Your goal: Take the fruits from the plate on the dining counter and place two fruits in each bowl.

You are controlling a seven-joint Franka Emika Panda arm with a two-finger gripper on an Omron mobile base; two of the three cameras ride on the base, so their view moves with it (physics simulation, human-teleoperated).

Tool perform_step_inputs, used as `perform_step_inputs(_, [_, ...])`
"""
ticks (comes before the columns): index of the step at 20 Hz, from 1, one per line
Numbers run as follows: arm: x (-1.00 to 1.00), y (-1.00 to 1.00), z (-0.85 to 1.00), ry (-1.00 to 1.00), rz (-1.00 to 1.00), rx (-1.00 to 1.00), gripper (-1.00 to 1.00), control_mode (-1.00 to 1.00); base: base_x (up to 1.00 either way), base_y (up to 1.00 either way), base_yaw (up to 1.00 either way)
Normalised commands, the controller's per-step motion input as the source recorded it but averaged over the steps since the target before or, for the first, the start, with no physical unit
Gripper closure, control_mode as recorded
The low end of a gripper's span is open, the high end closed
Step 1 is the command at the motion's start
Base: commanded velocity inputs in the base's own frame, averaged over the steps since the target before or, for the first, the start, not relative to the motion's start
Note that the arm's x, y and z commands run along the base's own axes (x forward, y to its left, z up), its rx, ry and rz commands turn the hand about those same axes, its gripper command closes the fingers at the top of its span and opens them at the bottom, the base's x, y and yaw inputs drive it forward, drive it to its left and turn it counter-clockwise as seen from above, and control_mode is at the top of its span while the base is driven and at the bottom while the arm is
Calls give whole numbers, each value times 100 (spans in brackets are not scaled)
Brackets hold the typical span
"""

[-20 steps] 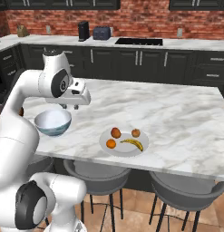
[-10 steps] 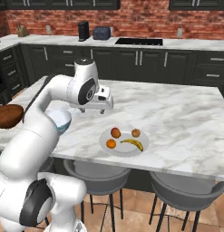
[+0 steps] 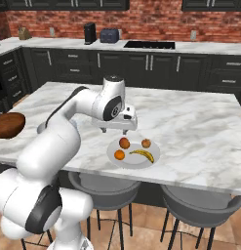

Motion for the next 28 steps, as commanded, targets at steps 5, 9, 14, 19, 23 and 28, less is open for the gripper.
perform_step_inputs(5, [14, 4, -73, 13, -1, 0, -100, -100, 0, 0, 0])
perform_step_inputs(9, [42, 0, -75, 8, 0, 6, -100, -100, 0, 0, 0])
perform_step_inputs(14, [47, 0, -62, 10, 0, 3, -100, -100, 0, 0, 0])
perform_step_inputs(19, [31, 0, -43, 0, 0, 0, -100, -100, 0, 0, 0])
perform_step_inputs(23, [31, 0, -33, 4, 0, 1, -100, -100, 0, 0, 0])
perform_step_inputs(28, [24, -4, -35, 8, 0, 3, -100, -100, 0, 0, 0])
